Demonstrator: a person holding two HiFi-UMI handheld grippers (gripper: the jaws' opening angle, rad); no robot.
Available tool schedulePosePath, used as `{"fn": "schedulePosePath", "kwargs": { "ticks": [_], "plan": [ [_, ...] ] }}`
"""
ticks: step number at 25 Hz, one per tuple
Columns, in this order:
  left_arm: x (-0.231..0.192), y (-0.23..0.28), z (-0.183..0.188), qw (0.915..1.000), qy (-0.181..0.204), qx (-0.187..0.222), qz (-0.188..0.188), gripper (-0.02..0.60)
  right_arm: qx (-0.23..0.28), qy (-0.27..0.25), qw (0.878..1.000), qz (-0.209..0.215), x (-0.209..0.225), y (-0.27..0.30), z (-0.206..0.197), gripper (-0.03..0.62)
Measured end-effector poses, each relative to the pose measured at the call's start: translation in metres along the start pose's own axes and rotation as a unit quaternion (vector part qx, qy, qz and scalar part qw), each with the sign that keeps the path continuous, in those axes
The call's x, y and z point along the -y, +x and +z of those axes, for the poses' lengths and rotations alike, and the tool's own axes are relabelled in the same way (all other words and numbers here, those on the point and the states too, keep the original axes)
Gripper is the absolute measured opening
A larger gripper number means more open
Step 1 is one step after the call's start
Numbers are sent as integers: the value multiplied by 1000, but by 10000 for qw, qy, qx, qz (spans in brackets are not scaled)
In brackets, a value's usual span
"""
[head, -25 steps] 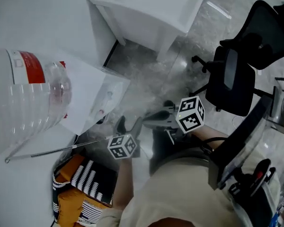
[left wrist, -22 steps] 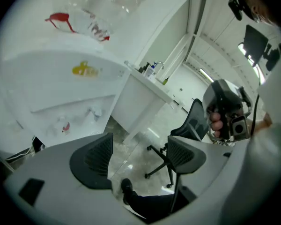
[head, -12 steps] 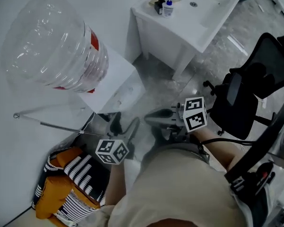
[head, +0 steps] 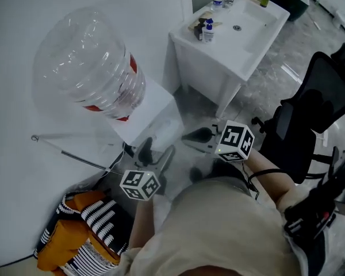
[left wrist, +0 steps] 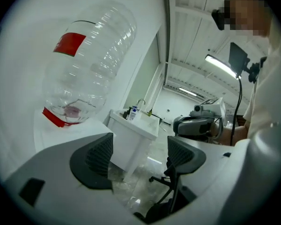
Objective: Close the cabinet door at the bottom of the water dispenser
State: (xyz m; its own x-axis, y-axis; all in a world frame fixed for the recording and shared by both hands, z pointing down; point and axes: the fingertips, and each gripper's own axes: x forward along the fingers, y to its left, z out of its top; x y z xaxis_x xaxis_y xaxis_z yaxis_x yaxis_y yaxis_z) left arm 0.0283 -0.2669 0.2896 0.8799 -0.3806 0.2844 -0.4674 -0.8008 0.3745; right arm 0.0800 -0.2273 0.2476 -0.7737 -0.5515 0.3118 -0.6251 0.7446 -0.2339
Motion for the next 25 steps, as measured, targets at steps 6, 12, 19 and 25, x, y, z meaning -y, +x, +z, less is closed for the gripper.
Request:
{"fn": "schedulePosePath", "kwargs": {
  "ticks": [6,12,19,25],
  "plan": [
    [-7,13,21,9984,443,-71,346,364,61,-411,9991,33,-1,-10,4,0],
    [7,23,45,9955,600,109,721,362,209,-209,9994,182,13,-36,3,0],
    [39,28,29,9935,498,111,1015,364,301,404,9979,410,14,-70,-25,0],
    [61,22,9,9885,496,-90,1426,364,416,521,9941,856,5,-92,-36,0]
  ]
}}
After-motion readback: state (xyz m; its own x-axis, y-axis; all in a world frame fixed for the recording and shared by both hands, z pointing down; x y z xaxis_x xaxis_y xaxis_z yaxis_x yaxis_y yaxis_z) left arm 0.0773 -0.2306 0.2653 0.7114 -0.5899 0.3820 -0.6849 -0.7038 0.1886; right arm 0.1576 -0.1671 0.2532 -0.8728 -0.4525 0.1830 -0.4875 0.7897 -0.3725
